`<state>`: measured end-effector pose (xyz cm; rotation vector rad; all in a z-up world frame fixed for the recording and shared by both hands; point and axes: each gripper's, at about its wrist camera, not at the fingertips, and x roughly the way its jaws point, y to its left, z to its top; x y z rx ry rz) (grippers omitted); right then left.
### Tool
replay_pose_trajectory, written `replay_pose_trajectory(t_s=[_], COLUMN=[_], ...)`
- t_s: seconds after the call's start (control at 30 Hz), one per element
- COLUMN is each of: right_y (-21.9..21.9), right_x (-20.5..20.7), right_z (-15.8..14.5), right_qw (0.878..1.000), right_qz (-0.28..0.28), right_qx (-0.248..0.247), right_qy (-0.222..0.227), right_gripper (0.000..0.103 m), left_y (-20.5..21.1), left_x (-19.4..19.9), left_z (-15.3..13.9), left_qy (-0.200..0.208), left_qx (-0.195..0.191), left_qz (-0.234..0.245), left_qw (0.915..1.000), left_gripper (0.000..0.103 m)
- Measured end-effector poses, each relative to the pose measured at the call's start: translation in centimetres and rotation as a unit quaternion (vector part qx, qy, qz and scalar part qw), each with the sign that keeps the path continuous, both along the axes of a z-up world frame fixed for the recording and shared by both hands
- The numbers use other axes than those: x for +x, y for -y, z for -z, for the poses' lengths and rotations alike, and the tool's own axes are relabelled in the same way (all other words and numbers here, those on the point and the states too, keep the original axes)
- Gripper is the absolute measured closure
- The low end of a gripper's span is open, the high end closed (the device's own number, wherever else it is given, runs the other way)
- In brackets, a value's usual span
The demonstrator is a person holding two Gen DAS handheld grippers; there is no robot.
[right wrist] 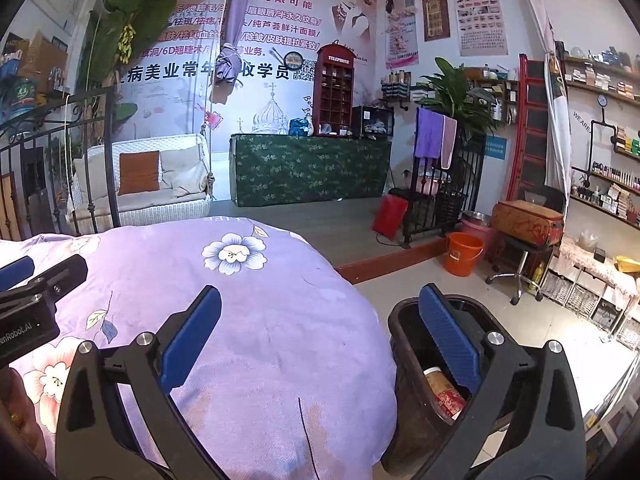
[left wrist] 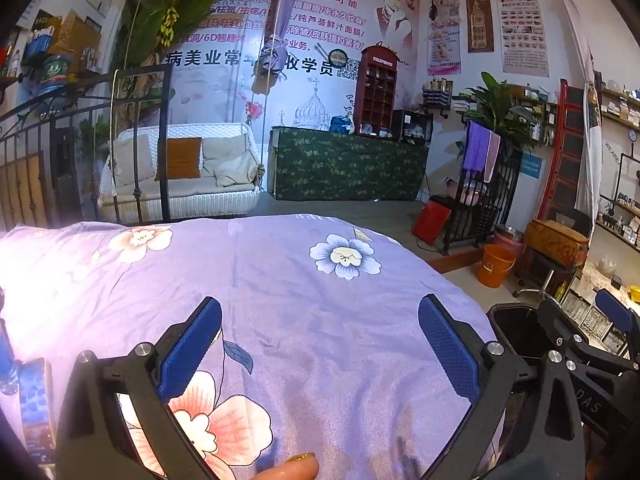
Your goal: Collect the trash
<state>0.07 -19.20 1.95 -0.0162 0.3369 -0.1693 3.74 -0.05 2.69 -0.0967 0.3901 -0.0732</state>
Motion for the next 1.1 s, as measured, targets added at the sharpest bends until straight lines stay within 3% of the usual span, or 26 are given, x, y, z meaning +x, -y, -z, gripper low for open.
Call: replay_pose_trajectory(t_s=[1.1], right_y=[-0.10], right_x=[0.62], right_z=[0.52], right_qw=[1.000], right_qz=[-0.001], right_qx=[0.006], right_qy=[-0.009], right_gripper=[0.006], left_y=[0.05], left_x=[-0.01], left_z=[-0.03], left_qy=[0.000], left_qx=[0.000], left_qz=[-0.002], left_qw=[1.0000], left_gripper=[0.006])
